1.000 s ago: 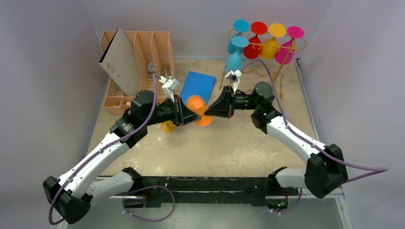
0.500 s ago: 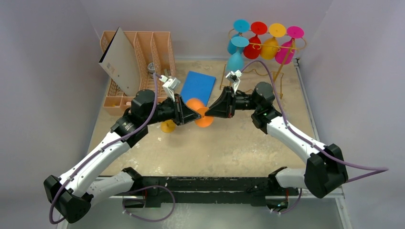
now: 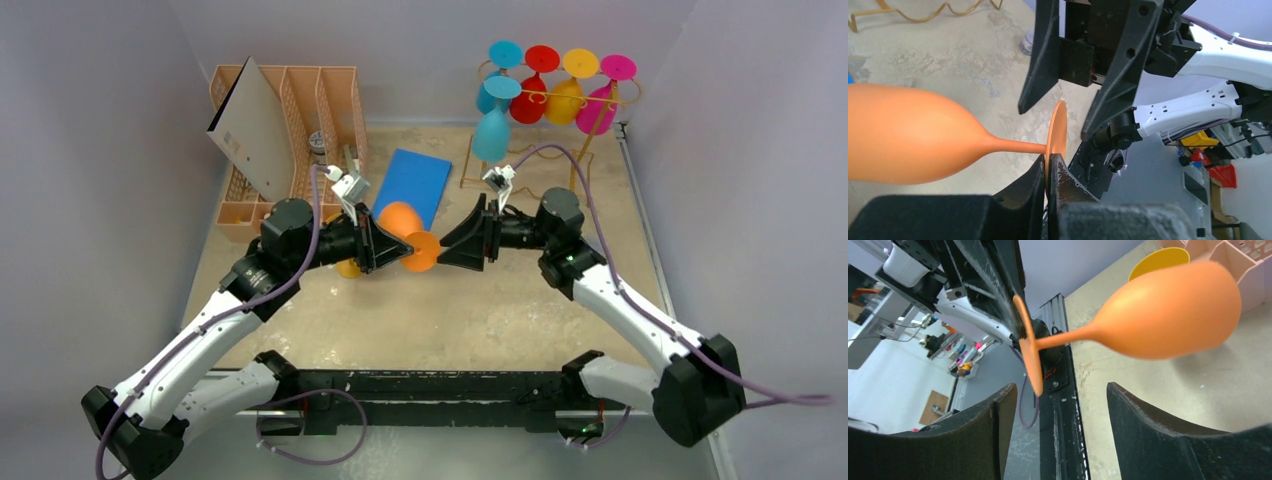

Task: Take the wine glass off the wine glass rack
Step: Place the wine glass at the center of the board.

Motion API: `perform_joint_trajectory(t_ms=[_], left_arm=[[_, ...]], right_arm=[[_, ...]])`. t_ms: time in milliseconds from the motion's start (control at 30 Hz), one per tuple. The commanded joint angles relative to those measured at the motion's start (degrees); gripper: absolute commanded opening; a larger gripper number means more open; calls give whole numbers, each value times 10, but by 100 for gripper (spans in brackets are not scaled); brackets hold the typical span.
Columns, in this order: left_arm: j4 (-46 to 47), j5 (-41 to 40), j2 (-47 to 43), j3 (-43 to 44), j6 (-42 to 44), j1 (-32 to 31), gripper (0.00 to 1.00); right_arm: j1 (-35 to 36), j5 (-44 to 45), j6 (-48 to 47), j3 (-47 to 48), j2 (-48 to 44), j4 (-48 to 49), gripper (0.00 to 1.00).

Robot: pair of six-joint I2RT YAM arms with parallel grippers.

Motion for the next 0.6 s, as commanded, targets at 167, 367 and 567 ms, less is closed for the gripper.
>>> perform_joint_trajectory(t_ms=[167,367,567], left_arm=[[49,65,11,8,104,1,0],[114,99,17,-6,107,1,0],[176,95,28,-30,79,0,0]], right_arm=[[11,67,-64,-39,-114,-115,69],[24,64,-56,-36,-71,-48,67],[31,33,-47,-19,-28,4,57]])
